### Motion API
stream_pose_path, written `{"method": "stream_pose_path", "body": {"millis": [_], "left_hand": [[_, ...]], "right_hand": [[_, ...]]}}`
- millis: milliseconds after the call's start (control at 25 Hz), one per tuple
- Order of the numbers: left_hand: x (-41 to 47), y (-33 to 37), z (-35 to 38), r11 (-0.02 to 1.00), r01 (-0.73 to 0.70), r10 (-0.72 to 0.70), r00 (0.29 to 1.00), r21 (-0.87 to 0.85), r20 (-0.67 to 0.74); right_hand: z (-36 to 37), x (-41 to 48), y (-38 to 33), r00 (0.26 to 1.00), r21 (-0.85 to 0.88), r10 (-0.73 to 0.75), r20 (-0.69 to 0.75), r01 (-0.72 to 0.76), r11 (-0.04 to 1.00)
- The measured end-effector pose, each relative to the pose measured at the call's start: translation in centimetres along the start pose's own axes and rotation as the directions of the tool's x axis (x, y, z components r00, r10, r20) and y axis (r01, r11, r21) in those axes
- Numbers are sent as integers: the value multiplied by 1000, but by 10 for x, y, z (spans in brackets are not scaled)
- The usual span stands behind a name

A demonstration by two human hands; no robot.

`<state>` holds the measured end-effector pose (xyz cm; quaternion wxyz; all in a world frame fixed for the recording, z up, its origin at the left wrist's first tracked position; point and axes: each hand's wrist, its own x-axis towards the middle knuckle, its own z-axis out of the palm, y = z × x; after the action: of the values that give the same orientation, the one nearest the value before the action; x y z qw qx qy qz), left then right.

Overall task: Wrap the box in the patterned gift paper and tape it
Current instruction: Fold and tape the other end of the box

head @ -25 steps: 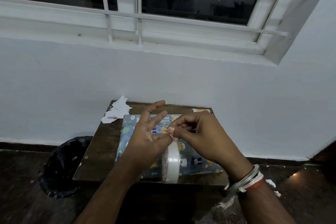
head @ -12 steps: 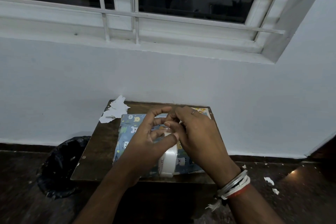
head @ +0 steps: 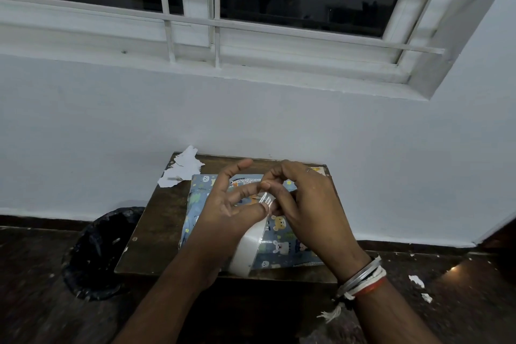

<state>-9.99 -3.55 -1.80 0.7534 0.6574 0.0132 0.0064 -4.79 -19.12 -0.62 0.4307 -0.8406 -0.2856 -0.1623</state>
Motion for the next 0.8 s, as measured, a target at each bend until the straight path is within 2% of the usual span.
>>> {"method": "stream_pose_path", "body": {"millis": [360,520,640,720,800], "left_hand": [[-3,6,2,996,64,-67,997,-53,-39],[-2,5,-3,994,86,-87,996,-68,-7],[-3,5,-5,995,87,-86,996,-51,21],[-5,7,-7,990,96,-94,995,-100,21],[-4,10,-9,986,85,-86,996,-141,0]], "right_hand": [[12,-2,3,986,-84,-34,-161,20,996],[11,-2,0,980,-118,60,-189,-84,989],[0,0,7,954,-246,92,-285,-165,955],[-17,1,17,953,-290,165,-255,-238,927],[-32,-2,30,963,-379,254,-90,-269,885]]}}
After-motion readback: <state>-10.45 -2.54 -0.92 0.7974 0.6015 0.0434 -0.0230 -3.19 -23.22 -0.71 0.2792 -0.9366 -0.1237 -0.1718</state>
